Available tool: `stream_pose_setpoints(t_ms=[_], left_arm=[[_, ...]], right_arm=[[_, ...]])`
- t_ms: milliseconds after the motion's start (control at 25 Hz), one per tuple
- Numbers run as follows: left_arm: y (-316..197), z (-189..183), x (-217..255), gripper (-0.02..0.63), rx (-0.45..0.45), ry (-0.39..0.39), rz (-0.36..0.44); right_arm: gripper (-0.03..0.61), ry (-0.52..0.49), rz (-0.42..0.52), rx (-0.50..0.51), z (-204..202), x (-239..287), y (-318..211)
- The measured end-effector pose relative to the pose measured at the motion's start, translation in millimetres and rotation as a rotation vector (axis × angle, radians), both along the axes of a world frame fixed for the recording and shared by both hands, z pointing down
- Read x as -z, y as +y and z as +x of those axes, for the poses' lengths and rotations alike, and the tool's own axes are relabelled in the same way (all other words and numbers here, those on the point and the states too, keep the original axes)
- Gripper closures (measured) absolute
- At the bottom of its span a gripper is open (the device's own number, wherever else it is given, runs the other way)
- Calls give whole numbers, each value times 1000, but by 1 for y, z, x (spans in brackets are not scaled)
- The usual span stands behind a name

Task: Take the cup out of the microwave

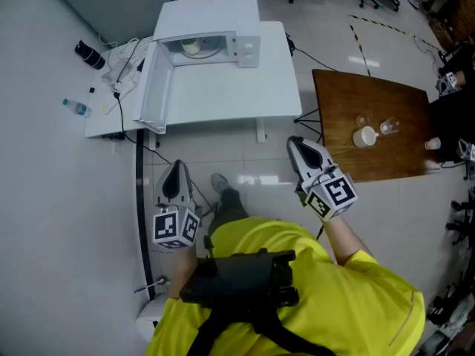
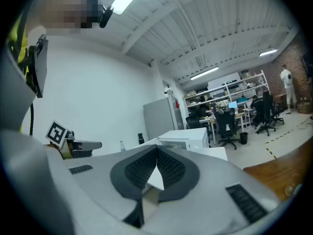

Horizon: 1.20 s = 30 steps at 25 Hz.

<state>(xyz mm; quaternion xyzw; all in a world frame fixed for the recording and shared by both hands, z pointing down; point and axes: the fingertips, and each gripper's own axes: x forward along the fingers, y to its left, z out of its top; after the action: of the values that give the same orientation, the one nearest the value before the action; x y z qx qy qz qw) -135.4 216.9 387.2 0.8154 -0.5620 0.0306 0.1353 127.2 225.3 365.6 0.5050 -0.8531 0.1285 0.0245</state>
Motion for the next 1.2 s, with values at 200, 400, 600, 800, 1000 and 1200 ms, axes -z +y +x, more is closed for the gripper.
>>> stream_pose_setpoints(t_ms=[200, 400, 600, 800, 1000, 1200], left_arm=[[-93, -54, 21, 614, -33, -30, 19], [-165, -110, 32, 614, -7, -3, 66], [-218, -125, 8, 614, 3, 16, -11], [-262, -128, -12, 614, 20, 13, -63], [-281, -121, -27, 614, 41, 21, -96], [-296, -110, -51, 614, 51, 26, -137]], right_arm=[[572, 13, 31, 19, -69, 16, -110], [571, 32, 60, 24, -129, 13, -198], [536, 51, 2, 32, -161, -20, -270], [374, 87, -106, 10, -169, -108, -354], [206, 201, -153, 5, -182, -218, -458], [104, 225, -215, -73, -187, -291, -558]])
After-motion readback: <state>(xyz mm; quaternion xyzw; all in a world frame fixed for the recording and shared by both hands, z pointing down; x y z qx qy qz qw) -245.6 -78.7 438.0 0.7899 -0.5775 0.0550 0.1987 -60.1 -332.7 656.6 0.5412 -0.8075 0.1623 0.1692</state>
